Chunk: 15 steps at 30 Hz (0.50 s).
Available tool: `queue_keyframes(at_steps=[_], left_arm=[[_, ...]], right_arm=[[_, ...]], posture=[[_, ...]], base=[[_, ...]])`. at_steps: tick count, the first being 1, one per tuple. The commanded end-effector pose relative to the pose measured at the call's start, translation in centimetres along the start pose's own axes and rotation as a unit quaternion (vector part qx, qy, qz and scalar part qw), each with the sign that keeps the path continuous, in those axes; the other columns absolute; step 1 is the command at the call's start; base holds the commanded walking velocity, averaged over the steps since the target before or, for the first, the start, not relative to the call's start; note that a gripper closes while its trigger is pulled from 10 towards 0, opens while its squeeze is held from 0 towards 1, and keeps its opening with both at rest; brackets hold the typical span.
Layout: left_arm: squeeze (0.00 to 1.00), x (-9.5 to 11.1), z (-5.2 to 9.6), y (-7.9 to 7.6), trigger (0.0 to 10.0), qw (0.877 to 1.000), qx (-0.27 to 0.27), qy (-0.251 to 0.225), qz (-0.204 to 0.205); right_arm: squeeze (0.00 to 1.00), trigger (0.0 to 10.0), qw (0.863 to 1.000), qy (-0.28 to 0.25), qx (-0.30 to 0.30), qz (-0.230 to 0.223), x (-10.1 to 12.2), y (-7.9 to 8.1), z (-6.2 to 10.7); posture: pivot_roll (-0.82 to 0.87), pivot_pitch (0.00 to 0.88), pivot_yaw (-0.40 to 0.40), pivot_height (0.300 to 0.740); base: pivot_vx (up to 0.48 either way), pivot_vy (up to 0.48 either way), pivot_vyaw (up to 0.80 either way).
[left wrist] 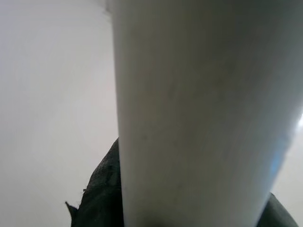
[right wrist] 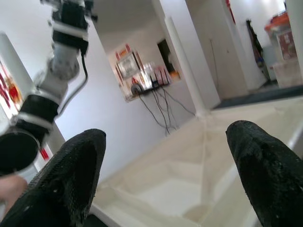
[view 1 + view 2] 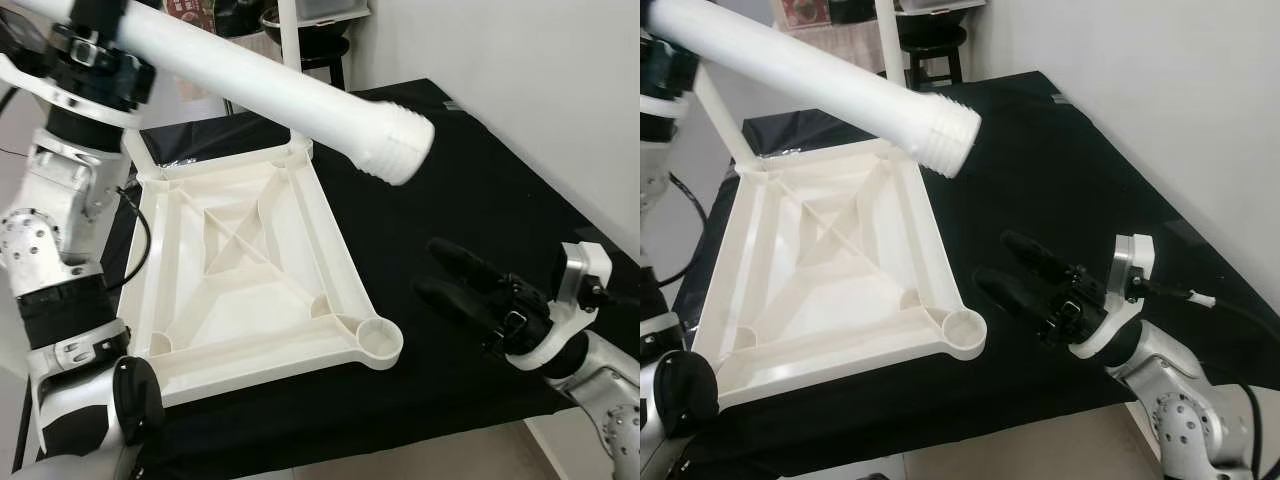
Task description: Building children table
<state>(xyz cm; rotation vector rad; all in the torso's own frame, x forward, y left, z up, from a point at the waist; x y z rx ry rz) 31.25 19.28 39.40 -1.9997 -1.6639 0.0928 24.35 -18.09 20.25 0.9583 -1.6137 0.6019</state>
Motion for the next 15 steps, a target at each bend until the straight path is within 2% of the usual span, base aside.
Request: queue_keyframes(at_steps=[1, 7, 10, 12, 15], left_arm=[[0.00, 0.9, -0.3, -0.7, 0.0, 1.000, -0.010, -0.005, -0.020], [0.00, 1.3, -0.1, -0.5, 0.0, 1.000, -0.008, -0.012, -0.021], [0.00, 1.3, 0.1, -0.1, 0.0, 1.000, 0.000, -0.004, -0.024], [0.00, 1.2, 0.1, -0.1, 0.0, 1.000, 0.001, -0.001, -0.025], [0.00, -0.1, 0.1, 0.4, 0.0, 0.998, 0.012, 0.041, -0.046]], right_arm=[[1.00, 10.0, 1.000, 0.022, 0.007, 0.014, -0.2, 0.4, 0.0], [1.00, 10.0, 0.999, 0.030, -0.020, 0.034, 0.7, -0.1, 1.5], [1.00, 10.0, 0.993, 0.079, -0.048, 0.075, 1.4, -0.9, 3.6], [1.00, 10.0, 0.992, 0.087, -0.050, 0.080, 1.5, -1.0, 3.8], [1.00, 10.0, 0.981, 0.130, -0.053, 0.134, 2.8, -1.7, 4.5]], posture=[[-0.06, 0.066, 0.065, 0.740], [-0.07, 0.068, 0.065, 0.740], [-0.07, 0.066, 0.069, 0.740], [-0.07, 0.066, 0.069, 0.740], [-0.07, 0.066, 0.071, 0.740]], base=[[0.000, 0.000, 0.00], [0.000, 0.000, 0.00], [0.000, 0.000, 0.00], [0.000, 0.000, 0.00], [0.000, 0.000, 0.00]])
Point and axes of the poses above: a point about 5 cm out from each wrist's last joint towards the gripper, its own z axis pointing back from the gripper into the wrist, its own x axis along the axis of the wrist's last joint, y = z × x, the point moved 3 cm from there along -z, pointing out of the wrist towards the gripper, and after that the axes turned 7 degrees about z, right-handed, at the moved point
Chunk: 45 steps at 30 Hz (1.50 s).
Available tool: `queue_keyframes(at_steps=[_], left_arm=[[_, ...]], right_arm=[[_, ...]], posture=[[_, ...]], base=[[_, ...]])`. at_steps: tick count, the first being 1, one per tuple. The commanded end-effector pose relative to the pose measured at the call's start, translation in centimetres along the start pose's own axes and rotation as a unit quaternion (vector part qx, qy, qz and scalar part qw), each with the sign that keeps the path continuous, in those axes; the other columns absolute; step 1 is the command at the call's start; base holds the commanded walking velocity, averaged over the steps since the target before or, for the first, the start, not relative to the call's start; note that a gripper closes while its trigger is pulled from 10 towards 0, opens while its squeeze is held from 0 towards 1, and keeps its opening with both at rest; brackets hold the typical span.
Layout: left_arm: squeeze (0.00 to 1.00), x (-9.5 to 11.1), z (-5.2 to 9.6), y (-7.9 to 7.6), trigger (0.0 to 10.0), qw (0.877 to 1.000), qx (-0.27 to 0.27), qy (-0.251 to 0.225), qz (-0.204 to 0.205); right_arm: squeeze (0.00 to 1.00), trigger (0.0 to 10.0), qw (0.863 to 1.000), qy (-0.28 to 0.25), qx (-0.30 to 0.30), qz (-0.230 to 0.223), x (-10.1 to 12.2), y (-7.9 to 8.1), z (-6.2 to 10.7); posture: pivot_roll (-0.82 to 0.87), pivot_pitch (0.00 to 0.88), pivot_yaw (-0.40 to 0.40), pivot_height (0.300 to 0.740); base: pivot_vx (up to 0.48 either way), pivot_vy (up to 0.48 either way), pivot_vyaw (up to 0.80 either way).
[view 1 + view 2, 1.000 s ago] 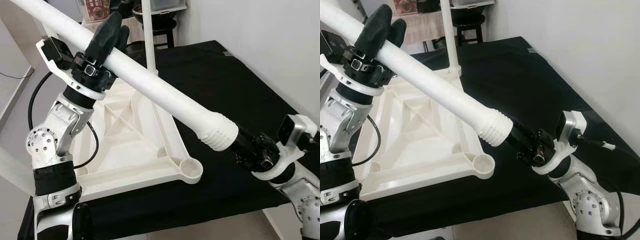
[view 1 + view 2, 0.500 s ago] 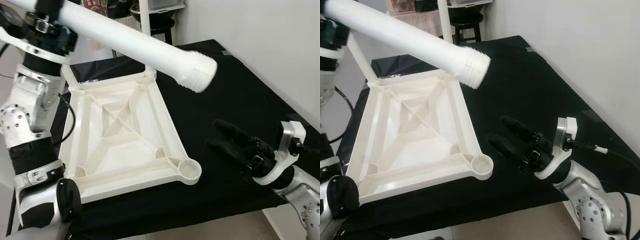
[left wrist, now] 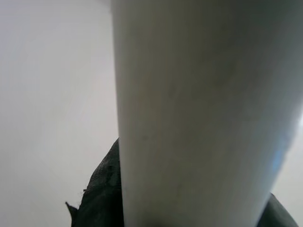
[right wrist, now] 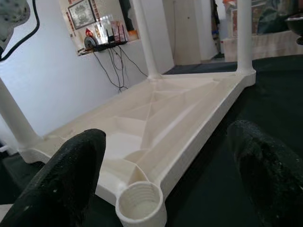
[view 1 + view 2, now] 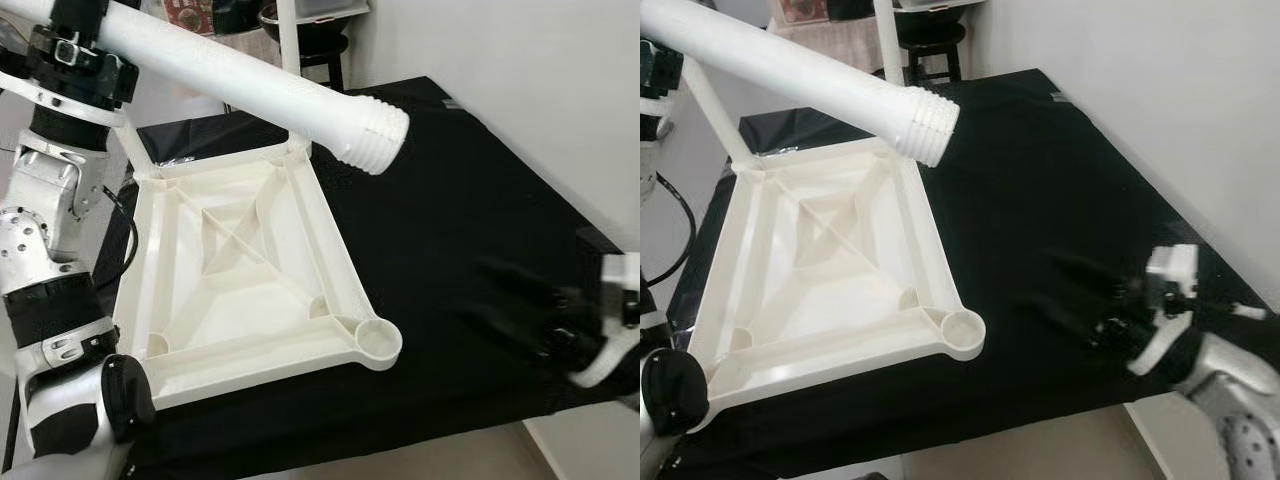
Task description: Building children table
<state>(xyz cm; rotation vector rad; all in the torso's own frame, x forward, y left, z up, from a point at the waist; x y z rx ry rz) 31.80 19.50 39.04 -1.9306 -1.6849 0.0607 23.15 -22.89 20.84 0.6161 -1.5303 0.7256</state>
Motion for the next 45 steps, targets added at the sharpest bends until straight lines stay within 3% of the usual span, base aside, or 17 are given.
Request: queue_keyframes(at_steps=[1, 6, 9, 10, 11, 13, 14, 15, 22, 23, 24, 25, 28, 32, 39, 44, 45], left_arm=[[0.00, -0.3, -0.1, -0.2, 0.0, 0.999, 0.000, 0.025, -0.021], [0.00, -3.0, 0.0, 0.7, 0.0, 0.991, 0.024, 0.104, -0.076], [0.00, -5.5, 0.5, 1.5, 0.0, 0.977, 0.039, 0.175, -0.119], [0.00, -5.5, 0.5, 1.5, 0.0, 0.977, 0.039, 0.175, -0.119], [0.00, -6.3, 0.7, 1.8, 0.0, 0.971, 0.041, 0.198, -0.130], [0.00, -9.0, 1.5, 3.0, 0.0, 0.947, 0.047, 0.269, -0.169], [0.00, -9.0, 1.5, 3.0, 0.0, 0.947, 0.047, 0.269, -0.169], [0.00, -9.8, 1.7, 3.5, 0.0, 0.939, 0.047, 0.289, -0.180], [0.00, -11.0, 1.9, 3.9, 0.0, 0.929, 0.040, 0.315, -0.192], [0.00, -12.1, 2.1, 3.9, 0.0, 0.917, 0.030, 0.342, -0.203], [0.00, -13.0, 2.3, 4.0, 0.0, 0.908, 0.021, 0.362, -0.211], [0.00, -13.7, 2.6, 4.1, 0.0, 0.900, 0.016, 0.377, -0.219], [0.00, -14.1, 2.8, 4.1, 0.0, 0.896, 0.009, 0.383, -0.225], [0.00, -14.5, 2.2, 3.2, 0.0, 0.902, -0.018, 0.372, -0.217], [0.00, -14.6, 1.5, 2.2, 0.0, 0.907, -0.046, 0.362, -0.209], [0.00, -14.8, 1.0, 1.7, 0.0, 0.909, -0.064, 0.357, -0.206], [0.00, -14.9, 0.7, 1.6, 0.0, 0.911, -0.071, 0.354, -0.201]], right_arm=[[1.00, 10.0, 0.999, 0.012, 0.002, 0.033, 0.7, -0.3, 0.3], [1.00, 10.0, 0.995, 0.035, 0.006, 0.096, 3.1, -1.4, 1.0], [1.00, 10.0, 0.991, 0.028, 0.016, 0.127, 4.6, -1.4, 0.3], [1.00, 10.0, 0.991, 0.028, 0.016, 0.127, 4.6, -1.4, 0.3], [1.00, 10.0, 0.990, 0.028, 0.022, 0.138, 5.0, -1.3, -0.1], [1.00, 10.0, 0.986, 0.011, 0.066, 0.153, 5.6, 0.0, -3.1], [1.00, 10.0, 0.986, 0.011, 0.066, 0.153, 5.6, 0.0, -3.1], [1.00, 10.0, 0.984, 0.004, 0.081, 0.156, 5.7, 0.5, -4.3], [1.00, 10.0, 0.979, 0.008, 0.096, 0.177, 5.5, 1.0, -6.5], [0.50, 10.0, 0.982, 0.005, 0.089, 0.164, 5.2, 1.0, -8.5], [0.50, 10.0, 0.984, 0.004, 0.087, 0.155, 5.0, 1.1, -10.1], [0.00, 10.0, 0.985, 0.006, 0.092, 0.144, 4.8, 1.5, -11.4], [0.00, 10.0, 0.986, 0.016, 0.101, 0.135, 4.3, 2.0, -12.4], [0.00, 10.0, 0.990, 0.044, 0.073, 0.115, 3.1, 1.5, -13.9], [0.00, 10.0, 0.992, 0.056, 0.065, 0.097, 2.4, 1.6, -14.6], [0.00, 10.0, 0.992, 0.049, 0.089, 0.079, 2.2, 2.8, -15.3], [0.00, 10.0, 0.991, 0.041, 0.110, 0.066, 2.0, 3.8, -16.1]], posture=[[-0.07, 0.066, 0.071, 0.740], [-0.07, 0.067, 0.071, 0.740], [-0.07, 0.063, 0.072, 0.740], [-0.07, 0.063, 0.072, 0.740], [-0.07, 0.063, 0.072, 0.740], [-0.06, 0.056, 0.078, 0.740], [-0.06, 0.056, 0.078, 0.740], [-0.06, 0.056, 0.078, 0.740], [-0.06, 0.051, 0.074, 0.740], [-0.05, 0.047, 0.071, 0.740], [-0.05, 0.047, 0.071, 0.740], [-0.05, 0.047, 0.068, 0.740], [-0.05, 0.047, 0.067, 0.740], [-0.04, 0.043, 0.069, 0.740], [-0.04, 0.040, 0.073, 0.740], [-0.04, 0.042, 0.075, 0.740], [-0.04, 0.045, 0.081, 0.740]], base=[[0.000, 0.000, 0.00], [0.000, 0.000, 0.00], [0.000, 0.000, 0.00], [0.000, 0.000, 0.00], [0.000, 0.000, 0.00], [0.000, 0.000, 0.00], [0.000, 0.000, 0.00], [0.000, 0.000, 0.00], [0.000, 0.000, 0.00], [0.000, 0.000, 0.00], [0.000, 0.000, 0.00], [0.000, 0.000, 0.00], [0.000, 0.000, 0.00], [0.000, 0.000, 0.00], [0.000, 0.000, 0.00], [0.000, 0.000, 0.00], [0.000, 0.000, 0.00]])
Point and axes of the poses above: a point about 5 cm out from each wrist's last joint towards the gripper, its own z axis pointing back from the gripper into the wrist, its own x axis along the axis of the wrist's last joint, y = z × x, the point moved 3 cm from there along -z, pointing out of the wrist towards the gripper, and after that the axes turned 7 degrees about z, right-handed, at the moved point
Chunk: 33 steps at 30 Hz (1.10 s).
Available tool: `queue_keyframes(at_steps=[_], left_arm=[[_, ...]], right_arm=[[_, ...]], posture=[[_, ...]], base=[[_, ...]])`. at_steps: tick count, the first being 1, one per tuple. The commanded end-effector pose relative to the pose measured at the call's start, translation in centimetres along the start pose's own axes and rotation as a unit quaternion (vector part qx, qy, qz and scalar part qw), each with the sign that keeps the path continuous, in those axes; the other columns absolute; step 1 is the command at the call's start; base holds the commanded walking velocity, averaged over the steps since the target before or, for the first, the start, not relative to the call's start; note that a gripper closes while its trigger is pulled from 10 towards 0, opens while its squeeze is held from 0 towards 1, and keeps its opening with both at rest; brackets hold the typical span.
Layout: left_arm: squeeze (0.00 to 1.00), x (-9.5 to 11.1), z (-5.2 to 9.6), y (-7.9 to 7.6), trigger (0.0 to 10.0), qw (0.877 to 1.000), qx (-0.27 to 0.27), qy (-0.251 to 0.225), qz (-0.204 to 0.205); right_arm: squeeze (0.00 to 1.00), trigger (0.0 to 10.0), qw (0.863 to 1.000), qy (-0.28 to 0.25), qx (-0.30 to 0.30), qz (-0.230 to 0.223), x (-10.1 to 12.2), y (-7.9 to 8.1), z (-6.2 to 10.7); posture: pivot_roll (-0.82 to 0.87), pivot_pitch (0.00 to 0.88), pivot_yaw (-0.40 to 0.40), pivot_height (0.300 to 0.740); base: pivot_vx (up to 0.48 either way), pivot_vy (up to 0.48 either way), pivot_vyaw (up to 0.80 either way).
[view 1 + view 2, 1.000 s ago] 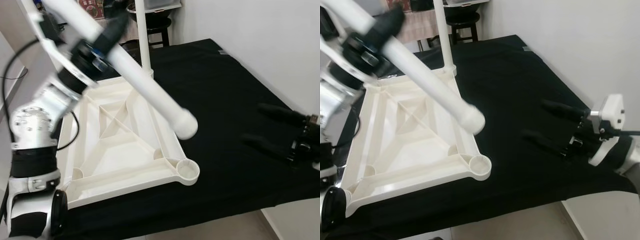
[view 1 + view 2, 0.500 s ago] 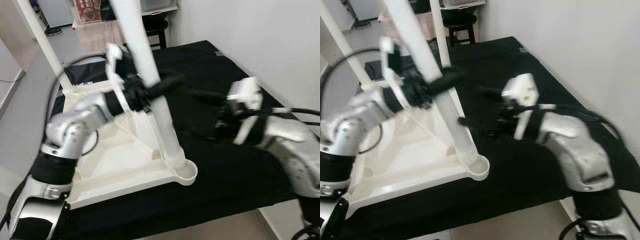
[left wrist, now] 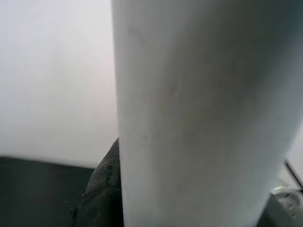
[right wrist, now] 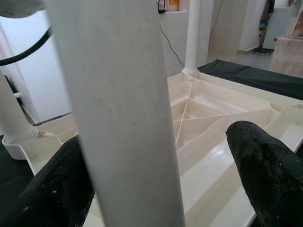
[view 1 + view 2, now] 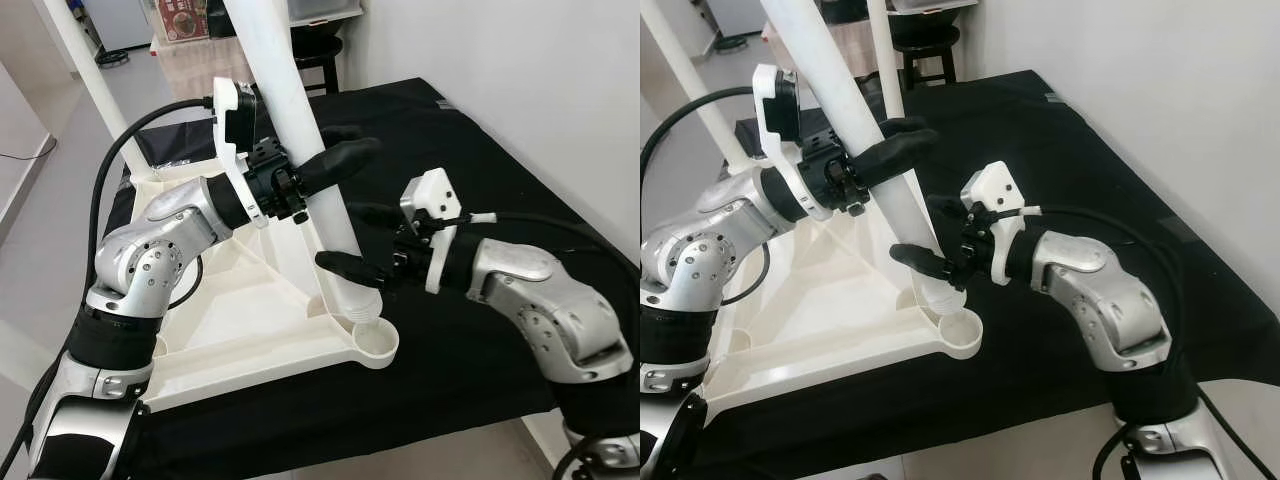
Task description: Building children table
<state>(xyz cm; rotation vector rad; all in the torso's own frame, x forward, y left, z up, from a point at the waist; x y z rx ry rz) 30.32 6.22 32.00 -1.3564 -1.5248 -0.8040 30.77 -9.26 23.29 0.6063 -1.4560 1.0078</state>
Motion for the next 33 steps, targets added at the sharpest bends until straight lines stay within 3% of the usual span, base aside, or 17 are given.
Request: queue_keyframes(at_steps=[1, 5, 8, 9, 11, 12, 33], left_arm=[[0.00, 0.8, -0.5, -0.5, 0.0, 1.000, -0.022, -0.010, -0.007], [0.00, 0.8, -1.0, -0.5, 0.0, 1.000, -0.028, -0.012, -0.005], [0.00, 0.7, -1.4, -0.9, 0.0, 0.999, -0.038, -0.009, -0.004], [0.00, 0.7, -1.5, -0.9, 0.0, 0.999, -0.040, -0.009, -0.004], [0.00, 0.6, -1.5, -1.0, 0.0, 0.999, -0.041, -0.009, -0.004], [0.00, 0.6, -1.6, -1.0, 0.0, 0.999, -0.041, -0.009, -0.003], [0.00, 0.4, -2.3, -1.2, 0.0, 0.999, -0.051, -0.012, -0.010]], right_arm=[[0.00, 10.0, 1.000, -0.001, 0.017, -0.009, -0.1, 0.6, -0.9], [0.00, 10.0, 0.999, 0.004, 0.034, -0.007, -0.7, 1.3, -3.2], [0.00, 10.0, 1.000, 0.007, 0.016, -0.012, -0.7, 0.8, -4.8], [0.00, 6.5, 1.000, 0.005, 0.013, -0.015, -0.7, 0.7, -4.9], [0.00, 6.5, 1.000, 0.003, 0.012, -0.016, -0.6, 0.7, -5.0], [0.00, 0.0, 1.000, 0.001, 0.013, -0.018, -0.6, 0.7, -5.0], [0.00, 0.0, 1.000, 0.011, 0.011, -0.014, -1.3, 0.9, -5.4]], posture=[[-0.04, 0.045, 0.081, 0.740], [-0.03, 0.048, 0.075, 0.740], [-0.03, 0.051, 0.068, 0.740], [-0.03, 0.051, 0.068, 0.740], [-0.03, 0.051, 0.067, 0.740], [-0.03, 0.051, 0.067, 0.740], [-0.04, 0.051, 0.064, 0.740]], base=[[0.000, 0.000, 0.00], [0.000, 0.000, 0.00], [0.000, 0.000, 0.00], [0.000, 0.000, 0.00], [0.000, 0.000, 0.00], [0.000, 0.000, 0.00], [0.000, 0.000, 0.00]])
Point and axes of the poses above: a point about 5 cm out from each wrist's last joint towards the gripper, its own z axis pointing back from the gripper into the wrist, its own x axis along the axis of the wrist's last joint, y = z × x, the point moved 3 cm from there along -z, pointing out of the wrist towards the gripper, and after that the axes turned 7 degrees about z, right-handed, at the moved point
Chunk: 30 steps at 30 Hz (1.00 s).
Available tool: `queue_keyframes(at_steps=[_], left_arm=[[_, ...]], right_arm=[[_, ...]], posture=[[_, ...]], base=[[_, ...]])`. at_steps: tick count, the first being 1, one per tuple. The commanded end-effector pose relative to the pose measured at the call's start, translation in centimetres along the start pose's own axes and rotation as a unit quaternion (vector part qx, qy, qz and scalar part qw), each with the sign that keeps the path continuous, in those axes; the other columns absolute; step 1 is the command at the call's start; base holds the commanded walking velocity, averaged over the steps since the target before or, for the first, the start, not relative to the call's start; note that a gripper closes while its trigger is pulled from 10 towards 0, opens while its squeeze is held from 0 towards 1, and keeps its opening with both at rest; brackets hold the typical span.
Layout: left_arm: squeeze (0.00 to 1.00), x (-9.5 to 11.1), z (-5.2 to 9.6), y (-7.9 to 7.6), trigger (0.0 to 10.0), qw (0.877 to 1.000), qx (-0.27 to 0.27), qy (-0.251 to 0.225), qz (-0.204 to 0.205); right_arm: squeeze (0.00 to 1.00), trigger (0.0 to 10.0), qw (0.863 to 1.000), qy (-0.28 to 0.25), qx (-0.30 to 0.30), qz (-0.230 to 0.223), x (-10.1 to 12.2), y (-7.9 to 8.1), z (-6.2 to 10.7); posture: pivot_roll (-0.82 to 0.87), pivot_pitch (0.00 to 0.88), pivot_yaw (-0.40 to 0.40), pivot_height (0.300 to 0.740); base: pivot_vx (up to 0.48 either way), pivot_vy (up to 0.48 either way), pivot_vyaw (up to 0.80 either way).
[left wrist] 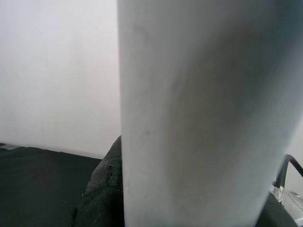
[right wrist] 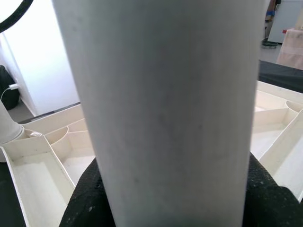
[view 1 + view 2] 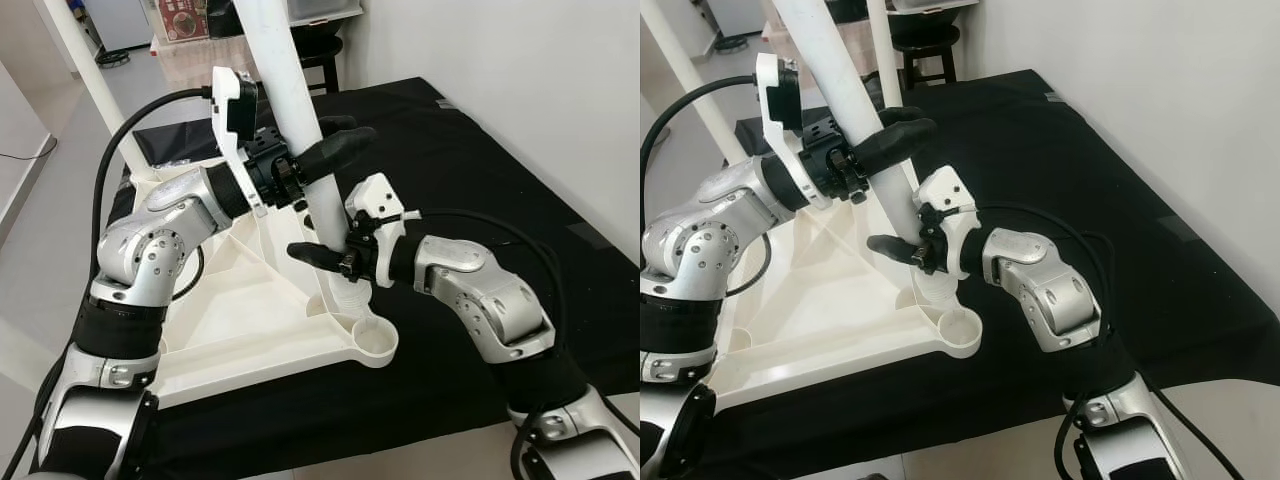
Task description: Building children table
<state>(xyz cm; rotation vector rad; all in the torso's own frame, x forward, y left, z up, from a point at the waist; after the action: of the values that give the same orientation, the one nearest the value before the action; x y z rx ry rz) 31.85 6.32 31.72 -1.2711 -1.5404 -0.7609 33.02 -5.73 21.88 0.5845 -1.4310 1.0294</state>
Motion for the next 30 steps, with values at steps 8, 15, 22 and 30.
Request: queue_keyframes(at_steps=[8, 15, 22, 30], left_arm=[[1.00, 1.5, -1.7, -2.3, 10.0, 0.996, -0.069, -0.046, -0.014], [1.00, 2.7, 0.2, -0.4, 10.0, 0.997, -0.010, -0.081, -0.013], [1.00, 4.0, 2.8, 1.6, 10.0, 0.991, 0.059, -0.118, -0.017], [1.00, 7.2, 6.1, 5.0, 10.0, 0.963, 0.186, -0.189, -0.043]], right_arm=[[0.00, 0.0, 1.000, -0.003, -0.022, -0.009, -0.3, -0.5, -0.7], [0.00, 0.0, 0.997, -0.022, -0.075, -0.006, 0.3, -2.5, 0.1], [0.00, 0.0, 0.993, -0.031, -0.114, -0.010, 0.4, -4.0, 1.0], [0.00, 0.0, 0.987, -0.038, -0.156, -0.010, 0.4, -5.6, 2.0]], posture=[[-0.04, 0.053, 0.062, 0.740], [-0.04, 0.055, 0.058, 0.740], [-0.04, 0.057, 0.055, 0.740], [-0.05, 0.055, 0.051, 0.740]], base=[[0.000, 0.000, 0.00], [0.000, 0.000, 0.00], [0.000, 0.000, 0.00], [0.000, 0.000, 0.00]])
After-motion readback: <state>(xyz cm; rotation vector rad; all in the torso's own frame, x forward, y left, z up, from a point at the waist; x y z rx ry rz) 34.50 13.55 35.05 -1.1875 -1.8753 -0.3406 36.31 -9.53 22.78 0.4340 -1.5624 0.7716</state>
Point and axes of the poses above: a point about 5 cm out from each wrist's last joint towards the gripper, its own z axis pointing back from the gripper into the wrist, its own x axis along the axis of the wrist's last joint, y = z × x, the point moved 3 cm from there along -z, pointing out of the wrist towards the gripper, and after that the axes turned 7 degrees about z, right-handed, at the moved point
